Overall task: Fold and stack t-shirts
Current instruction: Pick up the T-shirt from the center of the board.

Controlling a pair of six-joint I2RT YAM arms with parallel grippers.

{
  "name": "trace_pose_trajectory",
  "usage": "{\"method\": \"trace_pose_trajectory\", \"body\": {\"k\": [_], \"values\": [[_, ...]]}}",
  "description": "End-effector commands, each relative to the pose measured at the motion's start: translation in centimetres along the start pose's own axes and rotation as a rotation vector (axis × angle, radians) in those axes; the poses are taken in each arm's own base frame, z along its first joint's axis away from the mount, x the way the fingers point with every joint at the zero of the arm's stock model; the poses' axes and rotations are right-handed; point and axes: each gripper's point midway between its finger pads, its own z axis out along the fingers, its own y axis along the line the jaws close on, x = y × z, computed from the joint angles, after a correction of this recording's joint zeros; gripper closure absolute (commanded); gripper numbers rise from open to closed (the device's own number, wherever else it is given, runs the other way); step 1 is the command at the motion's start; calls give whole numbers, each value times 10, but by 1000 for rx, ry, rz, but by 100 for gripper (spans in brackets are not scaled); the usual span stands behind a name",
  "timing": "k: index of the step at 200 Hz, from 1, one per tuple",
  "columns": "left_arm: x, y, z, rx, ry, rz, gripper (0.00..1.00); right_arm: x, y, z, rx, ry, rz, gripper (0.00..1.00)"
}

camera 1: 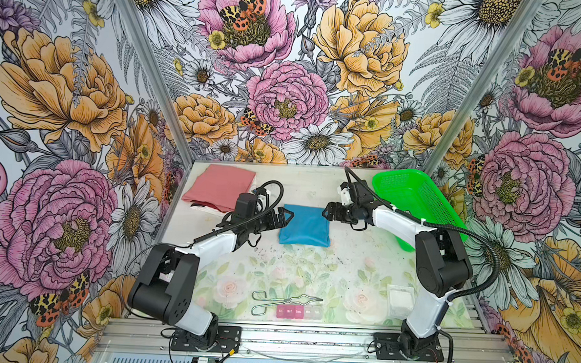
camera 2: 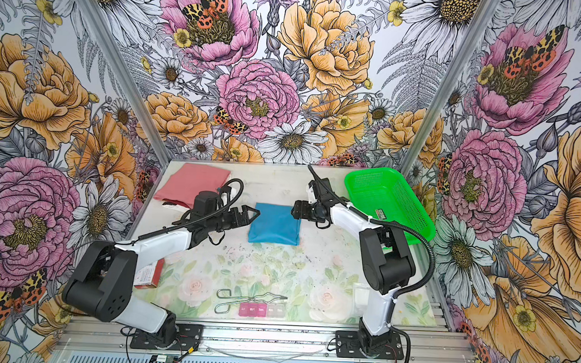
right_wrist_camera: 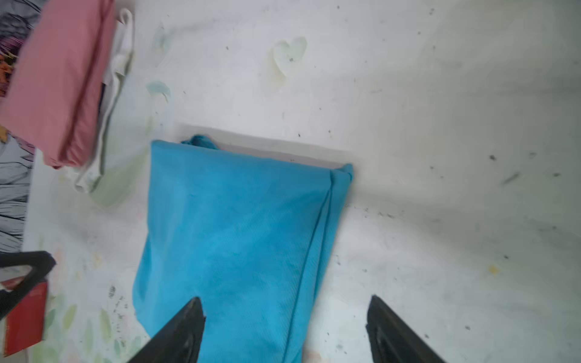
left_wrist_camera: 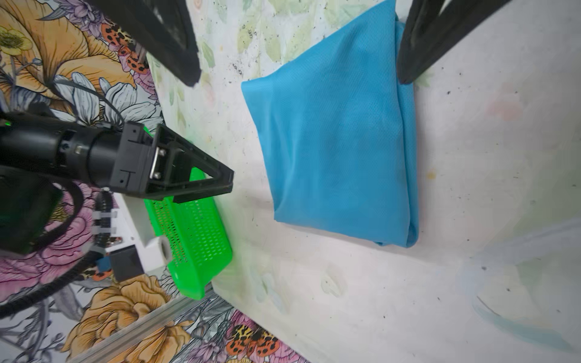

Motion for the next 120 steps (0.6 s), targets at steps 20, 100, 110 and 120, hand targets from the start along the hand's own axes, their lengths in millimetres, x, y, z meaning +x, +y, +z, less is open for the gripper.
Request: {"method": "trace_pose_trajectory", "body": {"k": [20,100,110,120], "values": [[16,26,21,-138,163,56,1,25,-34,3,195,122,-99,16],[29,51,55,-190,301,52,1,34,-35,30,248,221,-176,16],[29,51,57,-196,307,52,1,36,-38,33,266,238,-185,16],[30,51,59,-206,316,60,1,39,-40,36,278,254,-193,16]]}}
